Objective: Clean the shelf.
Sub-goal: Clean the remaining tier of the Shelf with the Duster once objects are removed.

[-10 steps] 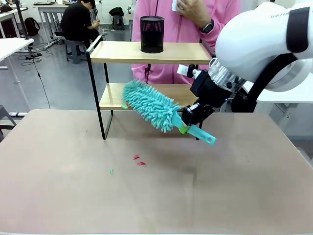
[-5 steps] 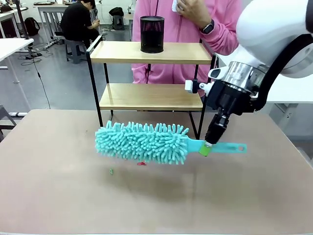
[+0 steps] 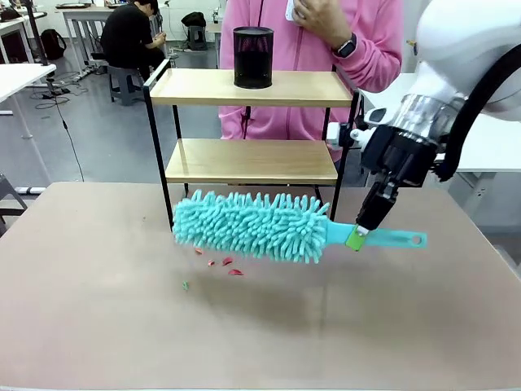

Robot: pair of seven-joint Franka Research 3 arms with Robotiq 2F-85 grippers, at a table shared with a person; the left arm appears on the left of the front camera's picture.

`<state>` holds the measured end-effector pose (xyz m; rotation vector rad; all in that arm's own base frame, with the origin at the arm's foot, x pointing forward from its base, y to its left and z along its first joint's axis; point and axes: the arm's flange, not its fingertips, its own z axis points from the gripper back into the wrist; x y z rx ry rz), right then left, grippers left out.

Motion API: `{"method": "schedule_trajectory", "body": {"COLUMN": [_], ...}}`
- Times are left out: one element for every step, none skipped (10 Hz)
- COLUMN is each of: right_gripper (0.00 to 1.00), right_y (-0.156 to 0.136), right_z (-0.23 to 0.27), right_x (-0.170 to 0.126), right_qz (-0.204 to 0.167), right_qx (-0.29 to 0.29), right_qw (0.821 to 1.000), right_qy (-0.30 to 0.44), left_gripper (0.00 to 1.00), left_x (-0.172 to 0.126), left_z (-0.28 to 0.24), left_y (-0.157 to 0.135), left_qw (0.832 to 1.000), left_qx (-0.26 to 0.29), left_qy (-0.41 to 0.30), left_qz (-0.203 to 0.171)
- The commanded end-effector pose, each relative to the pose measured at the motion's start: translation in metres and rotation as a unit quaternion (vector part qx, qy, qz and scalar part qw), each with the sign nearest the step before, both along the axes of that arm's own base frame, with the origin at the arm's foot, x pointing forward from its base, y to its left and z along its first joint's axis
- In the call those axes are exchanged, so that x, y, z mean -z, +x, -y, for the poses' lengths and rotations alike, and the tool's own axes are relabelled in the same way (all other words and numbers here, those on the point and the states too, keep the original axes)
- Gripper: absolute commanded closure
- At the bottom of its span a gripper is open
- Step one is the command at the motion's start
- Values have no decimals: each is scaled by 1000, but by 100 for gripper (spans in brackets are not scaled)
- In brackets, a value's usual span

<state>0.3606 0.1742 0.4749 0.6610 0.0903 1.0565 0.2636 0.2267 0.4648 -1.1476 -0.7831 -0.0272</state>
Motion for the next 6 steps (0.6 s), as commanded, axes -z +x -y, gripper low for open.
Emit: {"method": "schedule_trajectory", "body": {"right_gripper": [88, 88, 88, 88, 88, 88], "right_y": [-18, -37, -56, -73, -86, -95], "right_z": [57, 108, 153, 195, 230, 260], "right_x": [-34, -58, -73, -78, -75, -62], "right_qz": [-18, -31, -12, 14, 36, 55], "right_qx": [25, 42, 63, 130, 207, 343], "right_qw": [993, 978, 955, 929, 888, 834], "right_qy": [113, 203, 289, 346, 408, 429], "left_gripper": [0, 0, 0, 0, 0, 0], "left_x": [-1, -1, -1, -1, -1, -1], "left_z": [0, 0, 0, 0, 0, 0], "left_y": [1, 1, 1, 1, 1, 1], "left_qw": [1000, 1000, 1000, 1000, 1000, 1000], "left_qx": [0, 0, 0, 0, 0, 0], "left_qy": [-4, -4, -4, -4, -4, -4], "left_qz": [13, 13, 13, 13, 13, 13]}}
